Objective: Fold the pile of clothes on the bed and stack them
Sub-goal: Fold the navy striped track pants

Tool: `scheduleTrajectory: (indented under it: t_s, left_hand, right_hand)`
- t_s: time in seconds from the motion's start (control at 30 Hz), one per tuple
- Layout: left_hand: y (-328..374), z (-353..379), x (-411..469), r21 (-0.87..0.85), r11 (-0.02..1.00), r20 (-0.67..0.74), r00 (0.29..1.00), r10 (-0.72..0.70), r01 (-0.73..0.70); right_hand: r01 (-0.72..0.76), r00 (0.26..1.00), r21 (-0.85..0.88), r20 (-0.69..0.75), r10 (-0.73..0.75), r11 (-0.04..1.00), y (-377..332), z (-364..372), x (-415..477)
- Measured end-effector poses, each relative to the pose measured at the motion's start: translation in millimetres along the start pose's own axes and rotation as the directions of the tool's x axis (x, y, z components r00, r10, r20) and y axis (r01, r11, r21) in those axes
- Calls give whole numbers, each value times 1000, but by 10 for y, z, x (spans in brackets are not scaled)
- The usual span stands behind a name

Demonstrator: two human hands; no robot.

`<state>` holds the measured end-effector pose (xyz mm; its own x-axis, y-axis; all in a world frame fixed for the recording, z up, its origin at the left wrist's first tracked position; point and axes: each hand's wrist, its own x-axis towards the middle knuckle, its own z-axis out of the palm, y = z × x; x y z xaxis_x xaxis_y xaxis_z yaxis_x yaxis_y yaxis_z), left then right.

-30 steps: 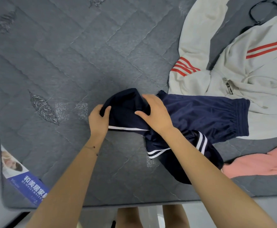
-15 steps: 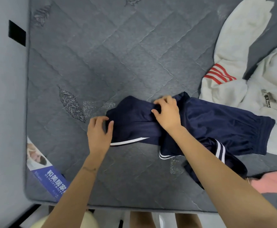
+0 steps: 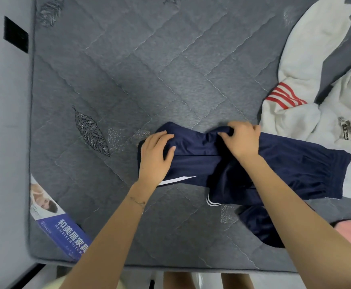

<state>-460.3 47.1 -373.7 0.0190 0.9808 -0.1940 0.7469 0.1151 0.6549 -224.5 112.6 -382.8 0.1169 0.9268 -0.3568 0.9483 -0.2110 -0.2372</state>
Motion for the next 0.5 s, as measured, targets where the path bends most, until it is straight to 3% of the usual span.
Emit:
scheduleTrajectory:
  t_s: [0.1, 0.17, 0.27, 0.37, 0.5]
  left_hand:
    - [55, -44, -40, -48, 999, -9, 1000, 22, -22]
    - [42, -33, -48, 69, 997, 56, 998, -22, 18]
    - [-91, -36, -37, 211, 939, 85, 952, -295, 272]
    - [-269, -98, 11, 30, 873, 95, 868, -487, 487]
    - [-266, -225, -3, -200, 892, 97, 914, -394, 405]
  right_hand:
    - [180, 983, -51, -27, -182, 982, -258, -40, -47]
    - [206, 978, -8, 1, -206, 978, -377, -39, -60]
    - [163, 986, 82, 26, -166, 983, -427, -30, -86]
    - [264, 962, 107, 41, -270, 959, -459, 47, -153]
    - [338, 912, 269, 144, -385, 902, -623, 158, -265]
